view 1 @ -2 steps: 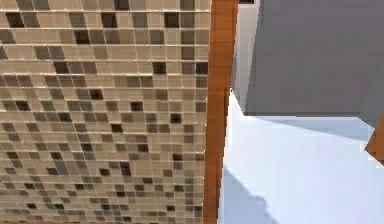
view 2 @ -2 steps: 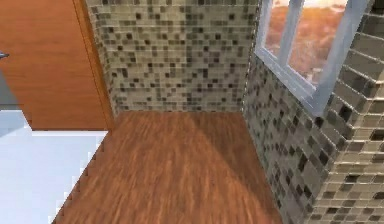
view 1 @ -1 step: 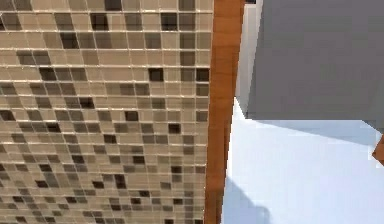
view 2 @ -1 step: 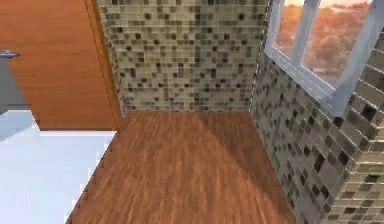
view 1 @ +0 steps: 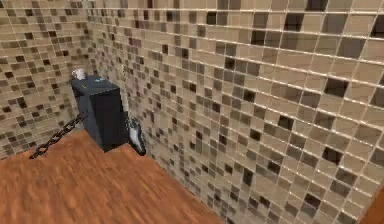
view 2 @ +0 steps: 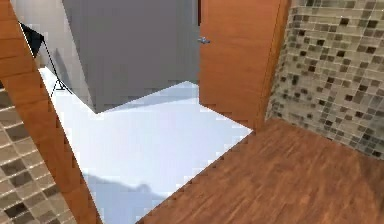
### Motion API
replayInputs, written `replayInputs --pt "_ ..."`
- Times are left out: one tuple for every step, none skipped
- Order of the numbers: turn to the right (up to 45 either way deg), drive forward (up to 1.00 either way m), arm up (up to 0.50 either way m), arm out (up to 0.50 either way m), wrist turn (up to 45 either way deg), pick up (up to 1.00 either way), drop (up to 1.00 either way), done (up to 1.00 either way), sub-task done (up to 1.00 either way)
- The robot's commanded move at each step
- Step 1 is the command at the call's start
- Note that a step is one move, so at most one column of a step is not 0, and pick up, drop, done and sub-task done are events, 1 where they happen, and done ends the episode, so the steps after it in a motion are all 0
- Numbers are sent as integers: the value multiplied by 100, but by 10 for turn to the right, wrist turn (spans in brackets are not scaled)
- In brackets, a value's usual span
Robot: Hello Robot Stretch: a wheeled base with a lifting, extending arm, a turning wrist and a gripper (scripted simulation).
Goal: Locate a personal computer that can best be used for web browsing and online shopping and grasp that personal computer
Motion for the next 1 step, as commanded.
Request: replayInputs --pt "-270 0 0 0 0 0 0 0 0"
